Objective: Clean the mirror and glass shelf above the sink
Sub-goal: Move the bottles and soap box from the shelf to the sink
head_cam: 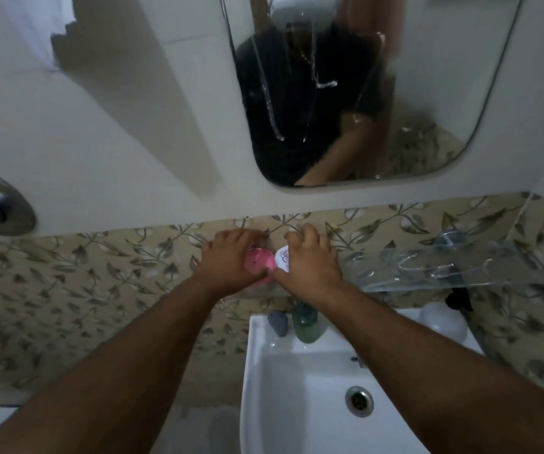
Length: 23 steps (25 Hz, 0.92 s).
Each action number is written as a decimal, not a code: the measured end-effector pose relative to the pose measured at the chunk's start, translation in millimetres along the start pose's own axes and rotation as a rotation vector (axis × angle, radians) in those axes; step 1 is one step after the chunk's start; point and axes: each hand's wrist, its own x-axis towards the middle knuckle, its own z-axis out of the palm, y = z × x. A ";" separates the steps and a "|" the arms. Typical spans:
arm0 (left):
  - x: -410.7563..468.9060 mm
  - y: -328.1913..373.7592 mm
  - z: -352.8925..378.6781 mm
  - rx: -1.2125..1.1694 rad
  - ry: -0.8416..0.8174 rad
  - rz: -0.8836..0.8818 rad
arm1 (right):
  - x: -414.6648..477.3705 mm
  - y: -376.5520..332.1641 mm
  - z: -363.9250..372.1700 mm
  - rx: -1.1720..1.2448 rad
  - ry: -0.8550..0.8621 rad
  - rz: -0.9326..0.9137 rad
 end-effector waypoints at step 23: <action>-18.7 25.2 6.9 -1.656 -0.266 -0.168 | -24.6 11.1 0.6 1.007 0.193 -0.055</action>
